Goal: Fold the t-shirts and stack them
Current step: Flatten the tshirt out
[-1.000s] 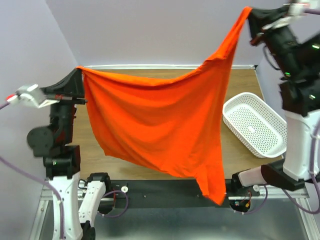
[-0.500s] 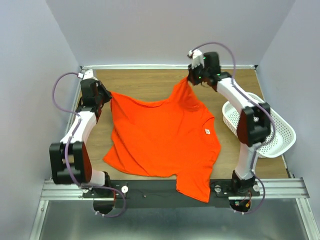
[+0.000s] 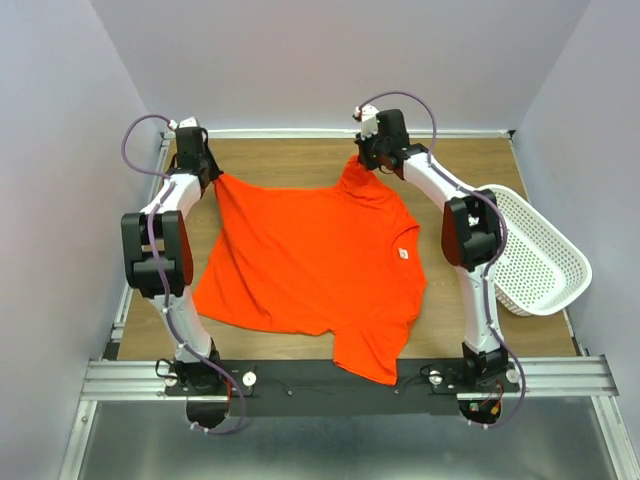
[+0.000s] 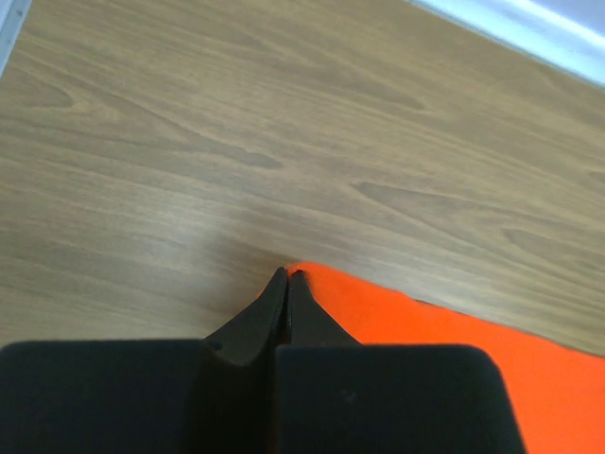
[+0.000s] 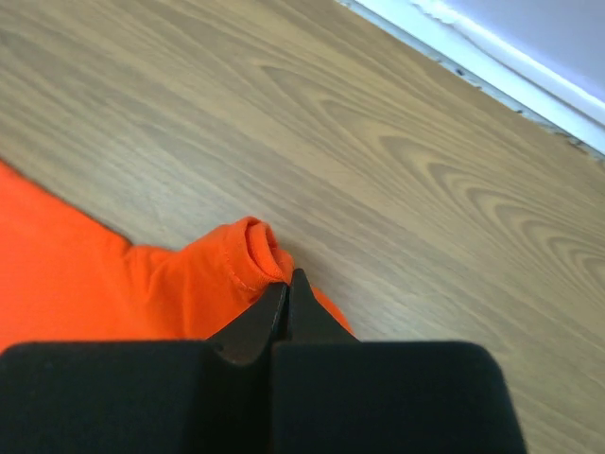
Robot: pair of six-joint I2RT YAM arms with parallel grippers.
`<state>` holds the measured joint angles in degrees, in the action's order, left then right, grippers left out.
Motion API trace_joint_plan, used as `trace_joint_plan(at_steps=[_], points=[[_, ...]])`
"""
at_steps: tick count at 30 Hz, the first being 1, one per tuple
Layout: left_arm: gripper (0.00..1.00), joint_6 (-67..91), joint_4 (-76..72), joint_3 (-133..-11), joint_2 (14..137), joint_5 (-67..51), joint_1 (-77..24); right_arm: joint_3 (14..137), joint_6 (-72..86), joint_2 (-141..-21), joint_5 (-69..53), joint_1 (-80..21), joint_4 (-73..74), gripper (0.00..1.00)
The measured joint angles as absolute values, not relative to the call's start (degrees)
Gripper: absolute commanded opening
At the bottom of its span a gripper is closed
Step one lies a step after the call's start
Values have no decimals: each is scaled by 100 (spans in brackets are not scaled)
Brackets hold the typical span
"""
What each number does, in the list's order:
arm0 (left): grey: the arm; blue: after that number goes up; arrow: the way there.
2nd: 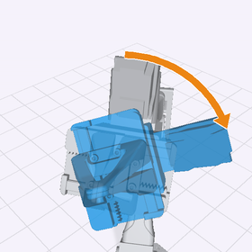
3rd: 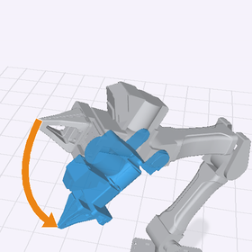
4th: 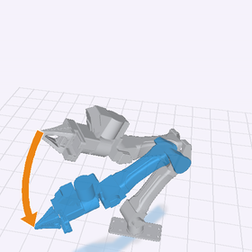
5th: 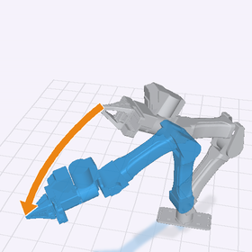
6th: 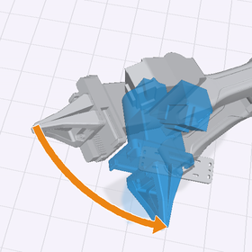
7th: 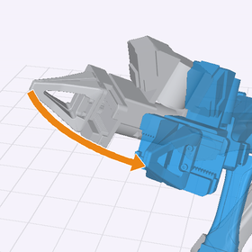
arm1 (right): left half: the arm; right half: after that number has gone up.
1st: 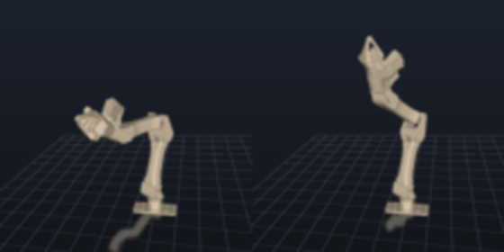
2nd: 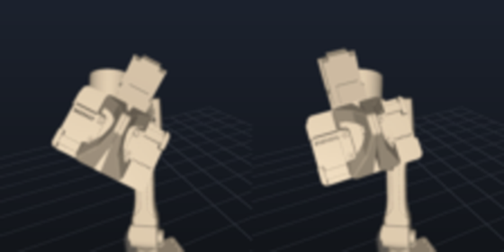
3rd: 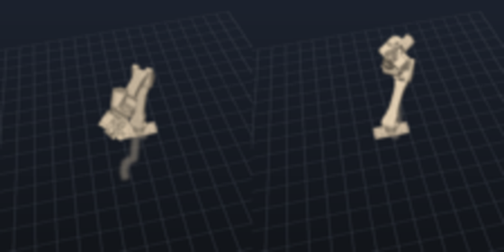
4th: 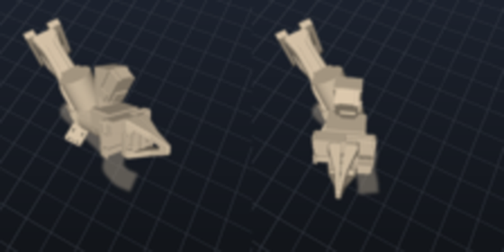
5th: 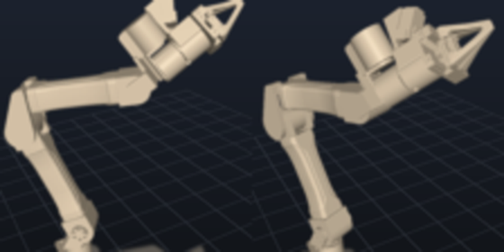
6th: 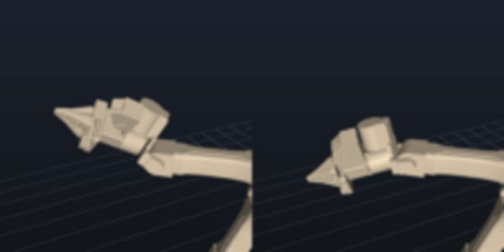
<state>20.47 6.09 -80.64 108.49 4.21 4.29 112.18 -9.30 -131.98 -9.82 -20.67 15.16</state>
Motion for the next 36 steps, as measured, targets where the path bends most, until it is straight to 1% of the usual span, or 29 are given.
trace_joint_plan(at_steps=[7,17,24,30,36], points=[[0,1817,1074,-8659,11638,545,440,11074,-1223,-13043,-644,-2036,1470,0],[0,1651,1444,-9747,12272,600,523,10801,-1514,-11922,-530,-2014,1441,1],[0,1566,1723,-10237,12766,532,541,10457,-1645,-11570,-370,-2014,1302,1],[0,1402,1887,-10753,13052,141,541,9797,-1660,-11465,-255,-1975,1302,1],[0,1262,1900,-11015,13185,-408,541,9292,-1660,-10993,-200,-1874,1282,1]])
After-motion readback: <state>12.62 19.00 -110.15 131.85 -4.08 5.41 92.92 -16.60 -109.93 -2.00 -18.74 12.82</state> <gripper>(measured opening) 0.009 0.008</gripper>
